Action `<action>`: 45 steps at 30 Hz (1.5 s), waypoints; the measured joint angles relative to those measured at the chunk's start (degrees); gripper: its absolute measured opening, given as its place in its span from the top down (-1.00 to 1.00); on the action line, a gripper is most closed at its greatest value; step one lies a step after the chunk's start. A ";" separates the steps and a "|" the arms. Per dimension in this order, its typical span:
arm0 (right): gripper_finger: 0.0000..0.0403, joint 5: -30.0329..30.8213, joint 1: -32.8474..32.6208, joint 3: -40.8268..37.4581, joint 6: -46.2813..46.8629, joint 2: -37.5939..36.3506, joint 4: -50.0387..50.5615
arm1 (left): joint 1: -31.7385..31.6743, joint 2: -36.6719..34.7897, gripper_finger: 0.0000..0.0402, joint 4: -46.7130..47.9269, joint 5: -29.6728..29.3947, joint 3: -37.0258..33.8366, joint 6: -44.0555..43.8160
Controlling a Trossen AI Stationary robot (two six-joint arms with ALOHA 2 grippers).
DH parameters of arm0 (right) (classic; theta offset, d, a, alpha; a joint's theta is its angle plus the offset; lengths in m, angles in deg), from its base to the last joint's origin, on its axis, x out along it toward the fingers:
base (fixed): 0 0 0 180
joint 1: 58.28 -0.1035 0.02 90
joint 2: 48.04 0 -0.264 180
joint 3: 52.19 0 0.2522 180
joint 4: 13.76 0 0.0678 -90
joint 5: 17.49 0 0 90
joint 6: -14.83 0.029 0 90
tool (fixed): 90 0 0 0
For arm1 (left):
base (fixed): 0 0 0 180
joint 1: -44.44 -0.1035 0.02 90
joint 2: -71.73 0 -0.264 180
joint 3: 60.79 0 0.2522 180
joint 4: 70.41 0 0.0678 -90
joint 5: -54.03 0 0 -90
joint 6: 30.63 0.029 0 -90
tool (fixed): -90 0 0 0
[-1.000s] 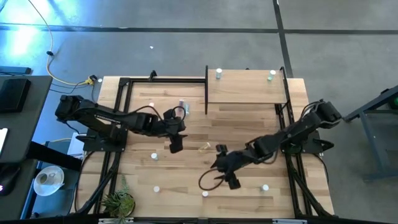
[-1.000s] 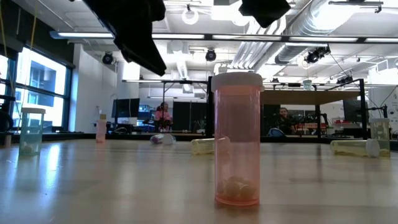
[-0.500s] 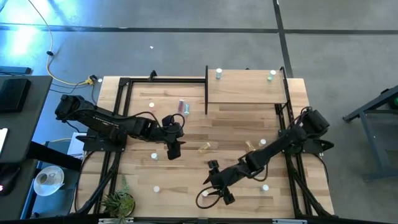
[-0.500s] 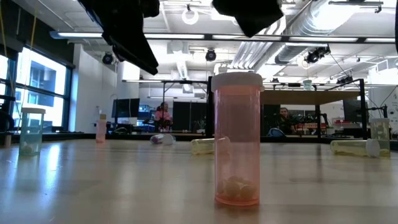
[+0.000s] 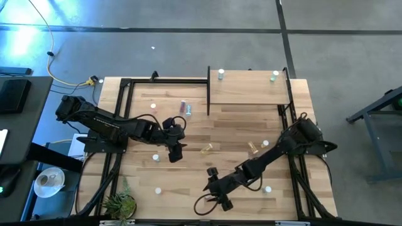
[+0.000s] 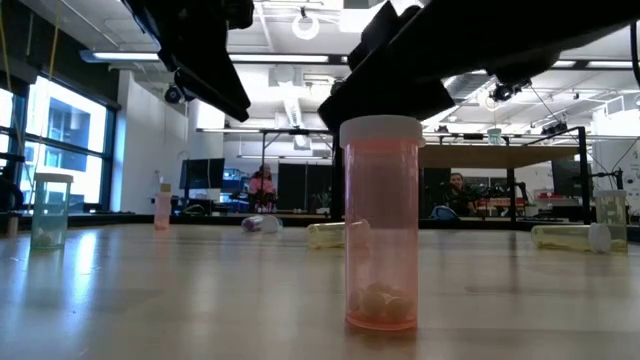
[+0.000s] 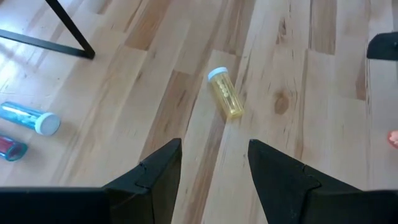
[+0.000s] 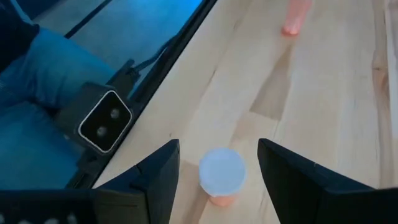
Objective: Pick and place medicine bottles onto shelf by color
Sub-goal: Put the right pink medicine bottle on the shelf
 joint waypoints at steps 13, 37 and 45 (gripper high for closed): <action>-0.04 0.24 0.00 0.04 0.40 2.63 -0.93 | -0.02 0.04 0.13 0.02 0.20 0.00 -1.02; 0.45 0.69 0.00 0.04 -0.78 0.82 -0.45 | -0.02 0.04 0.13 2.40 0.04 0.00 -1.02; 0.45 8.60 0.45 0.04 -7.93 -8.57 3.79 | -0.04 0.04 0.13 2.45 -1.76 0.00 4.62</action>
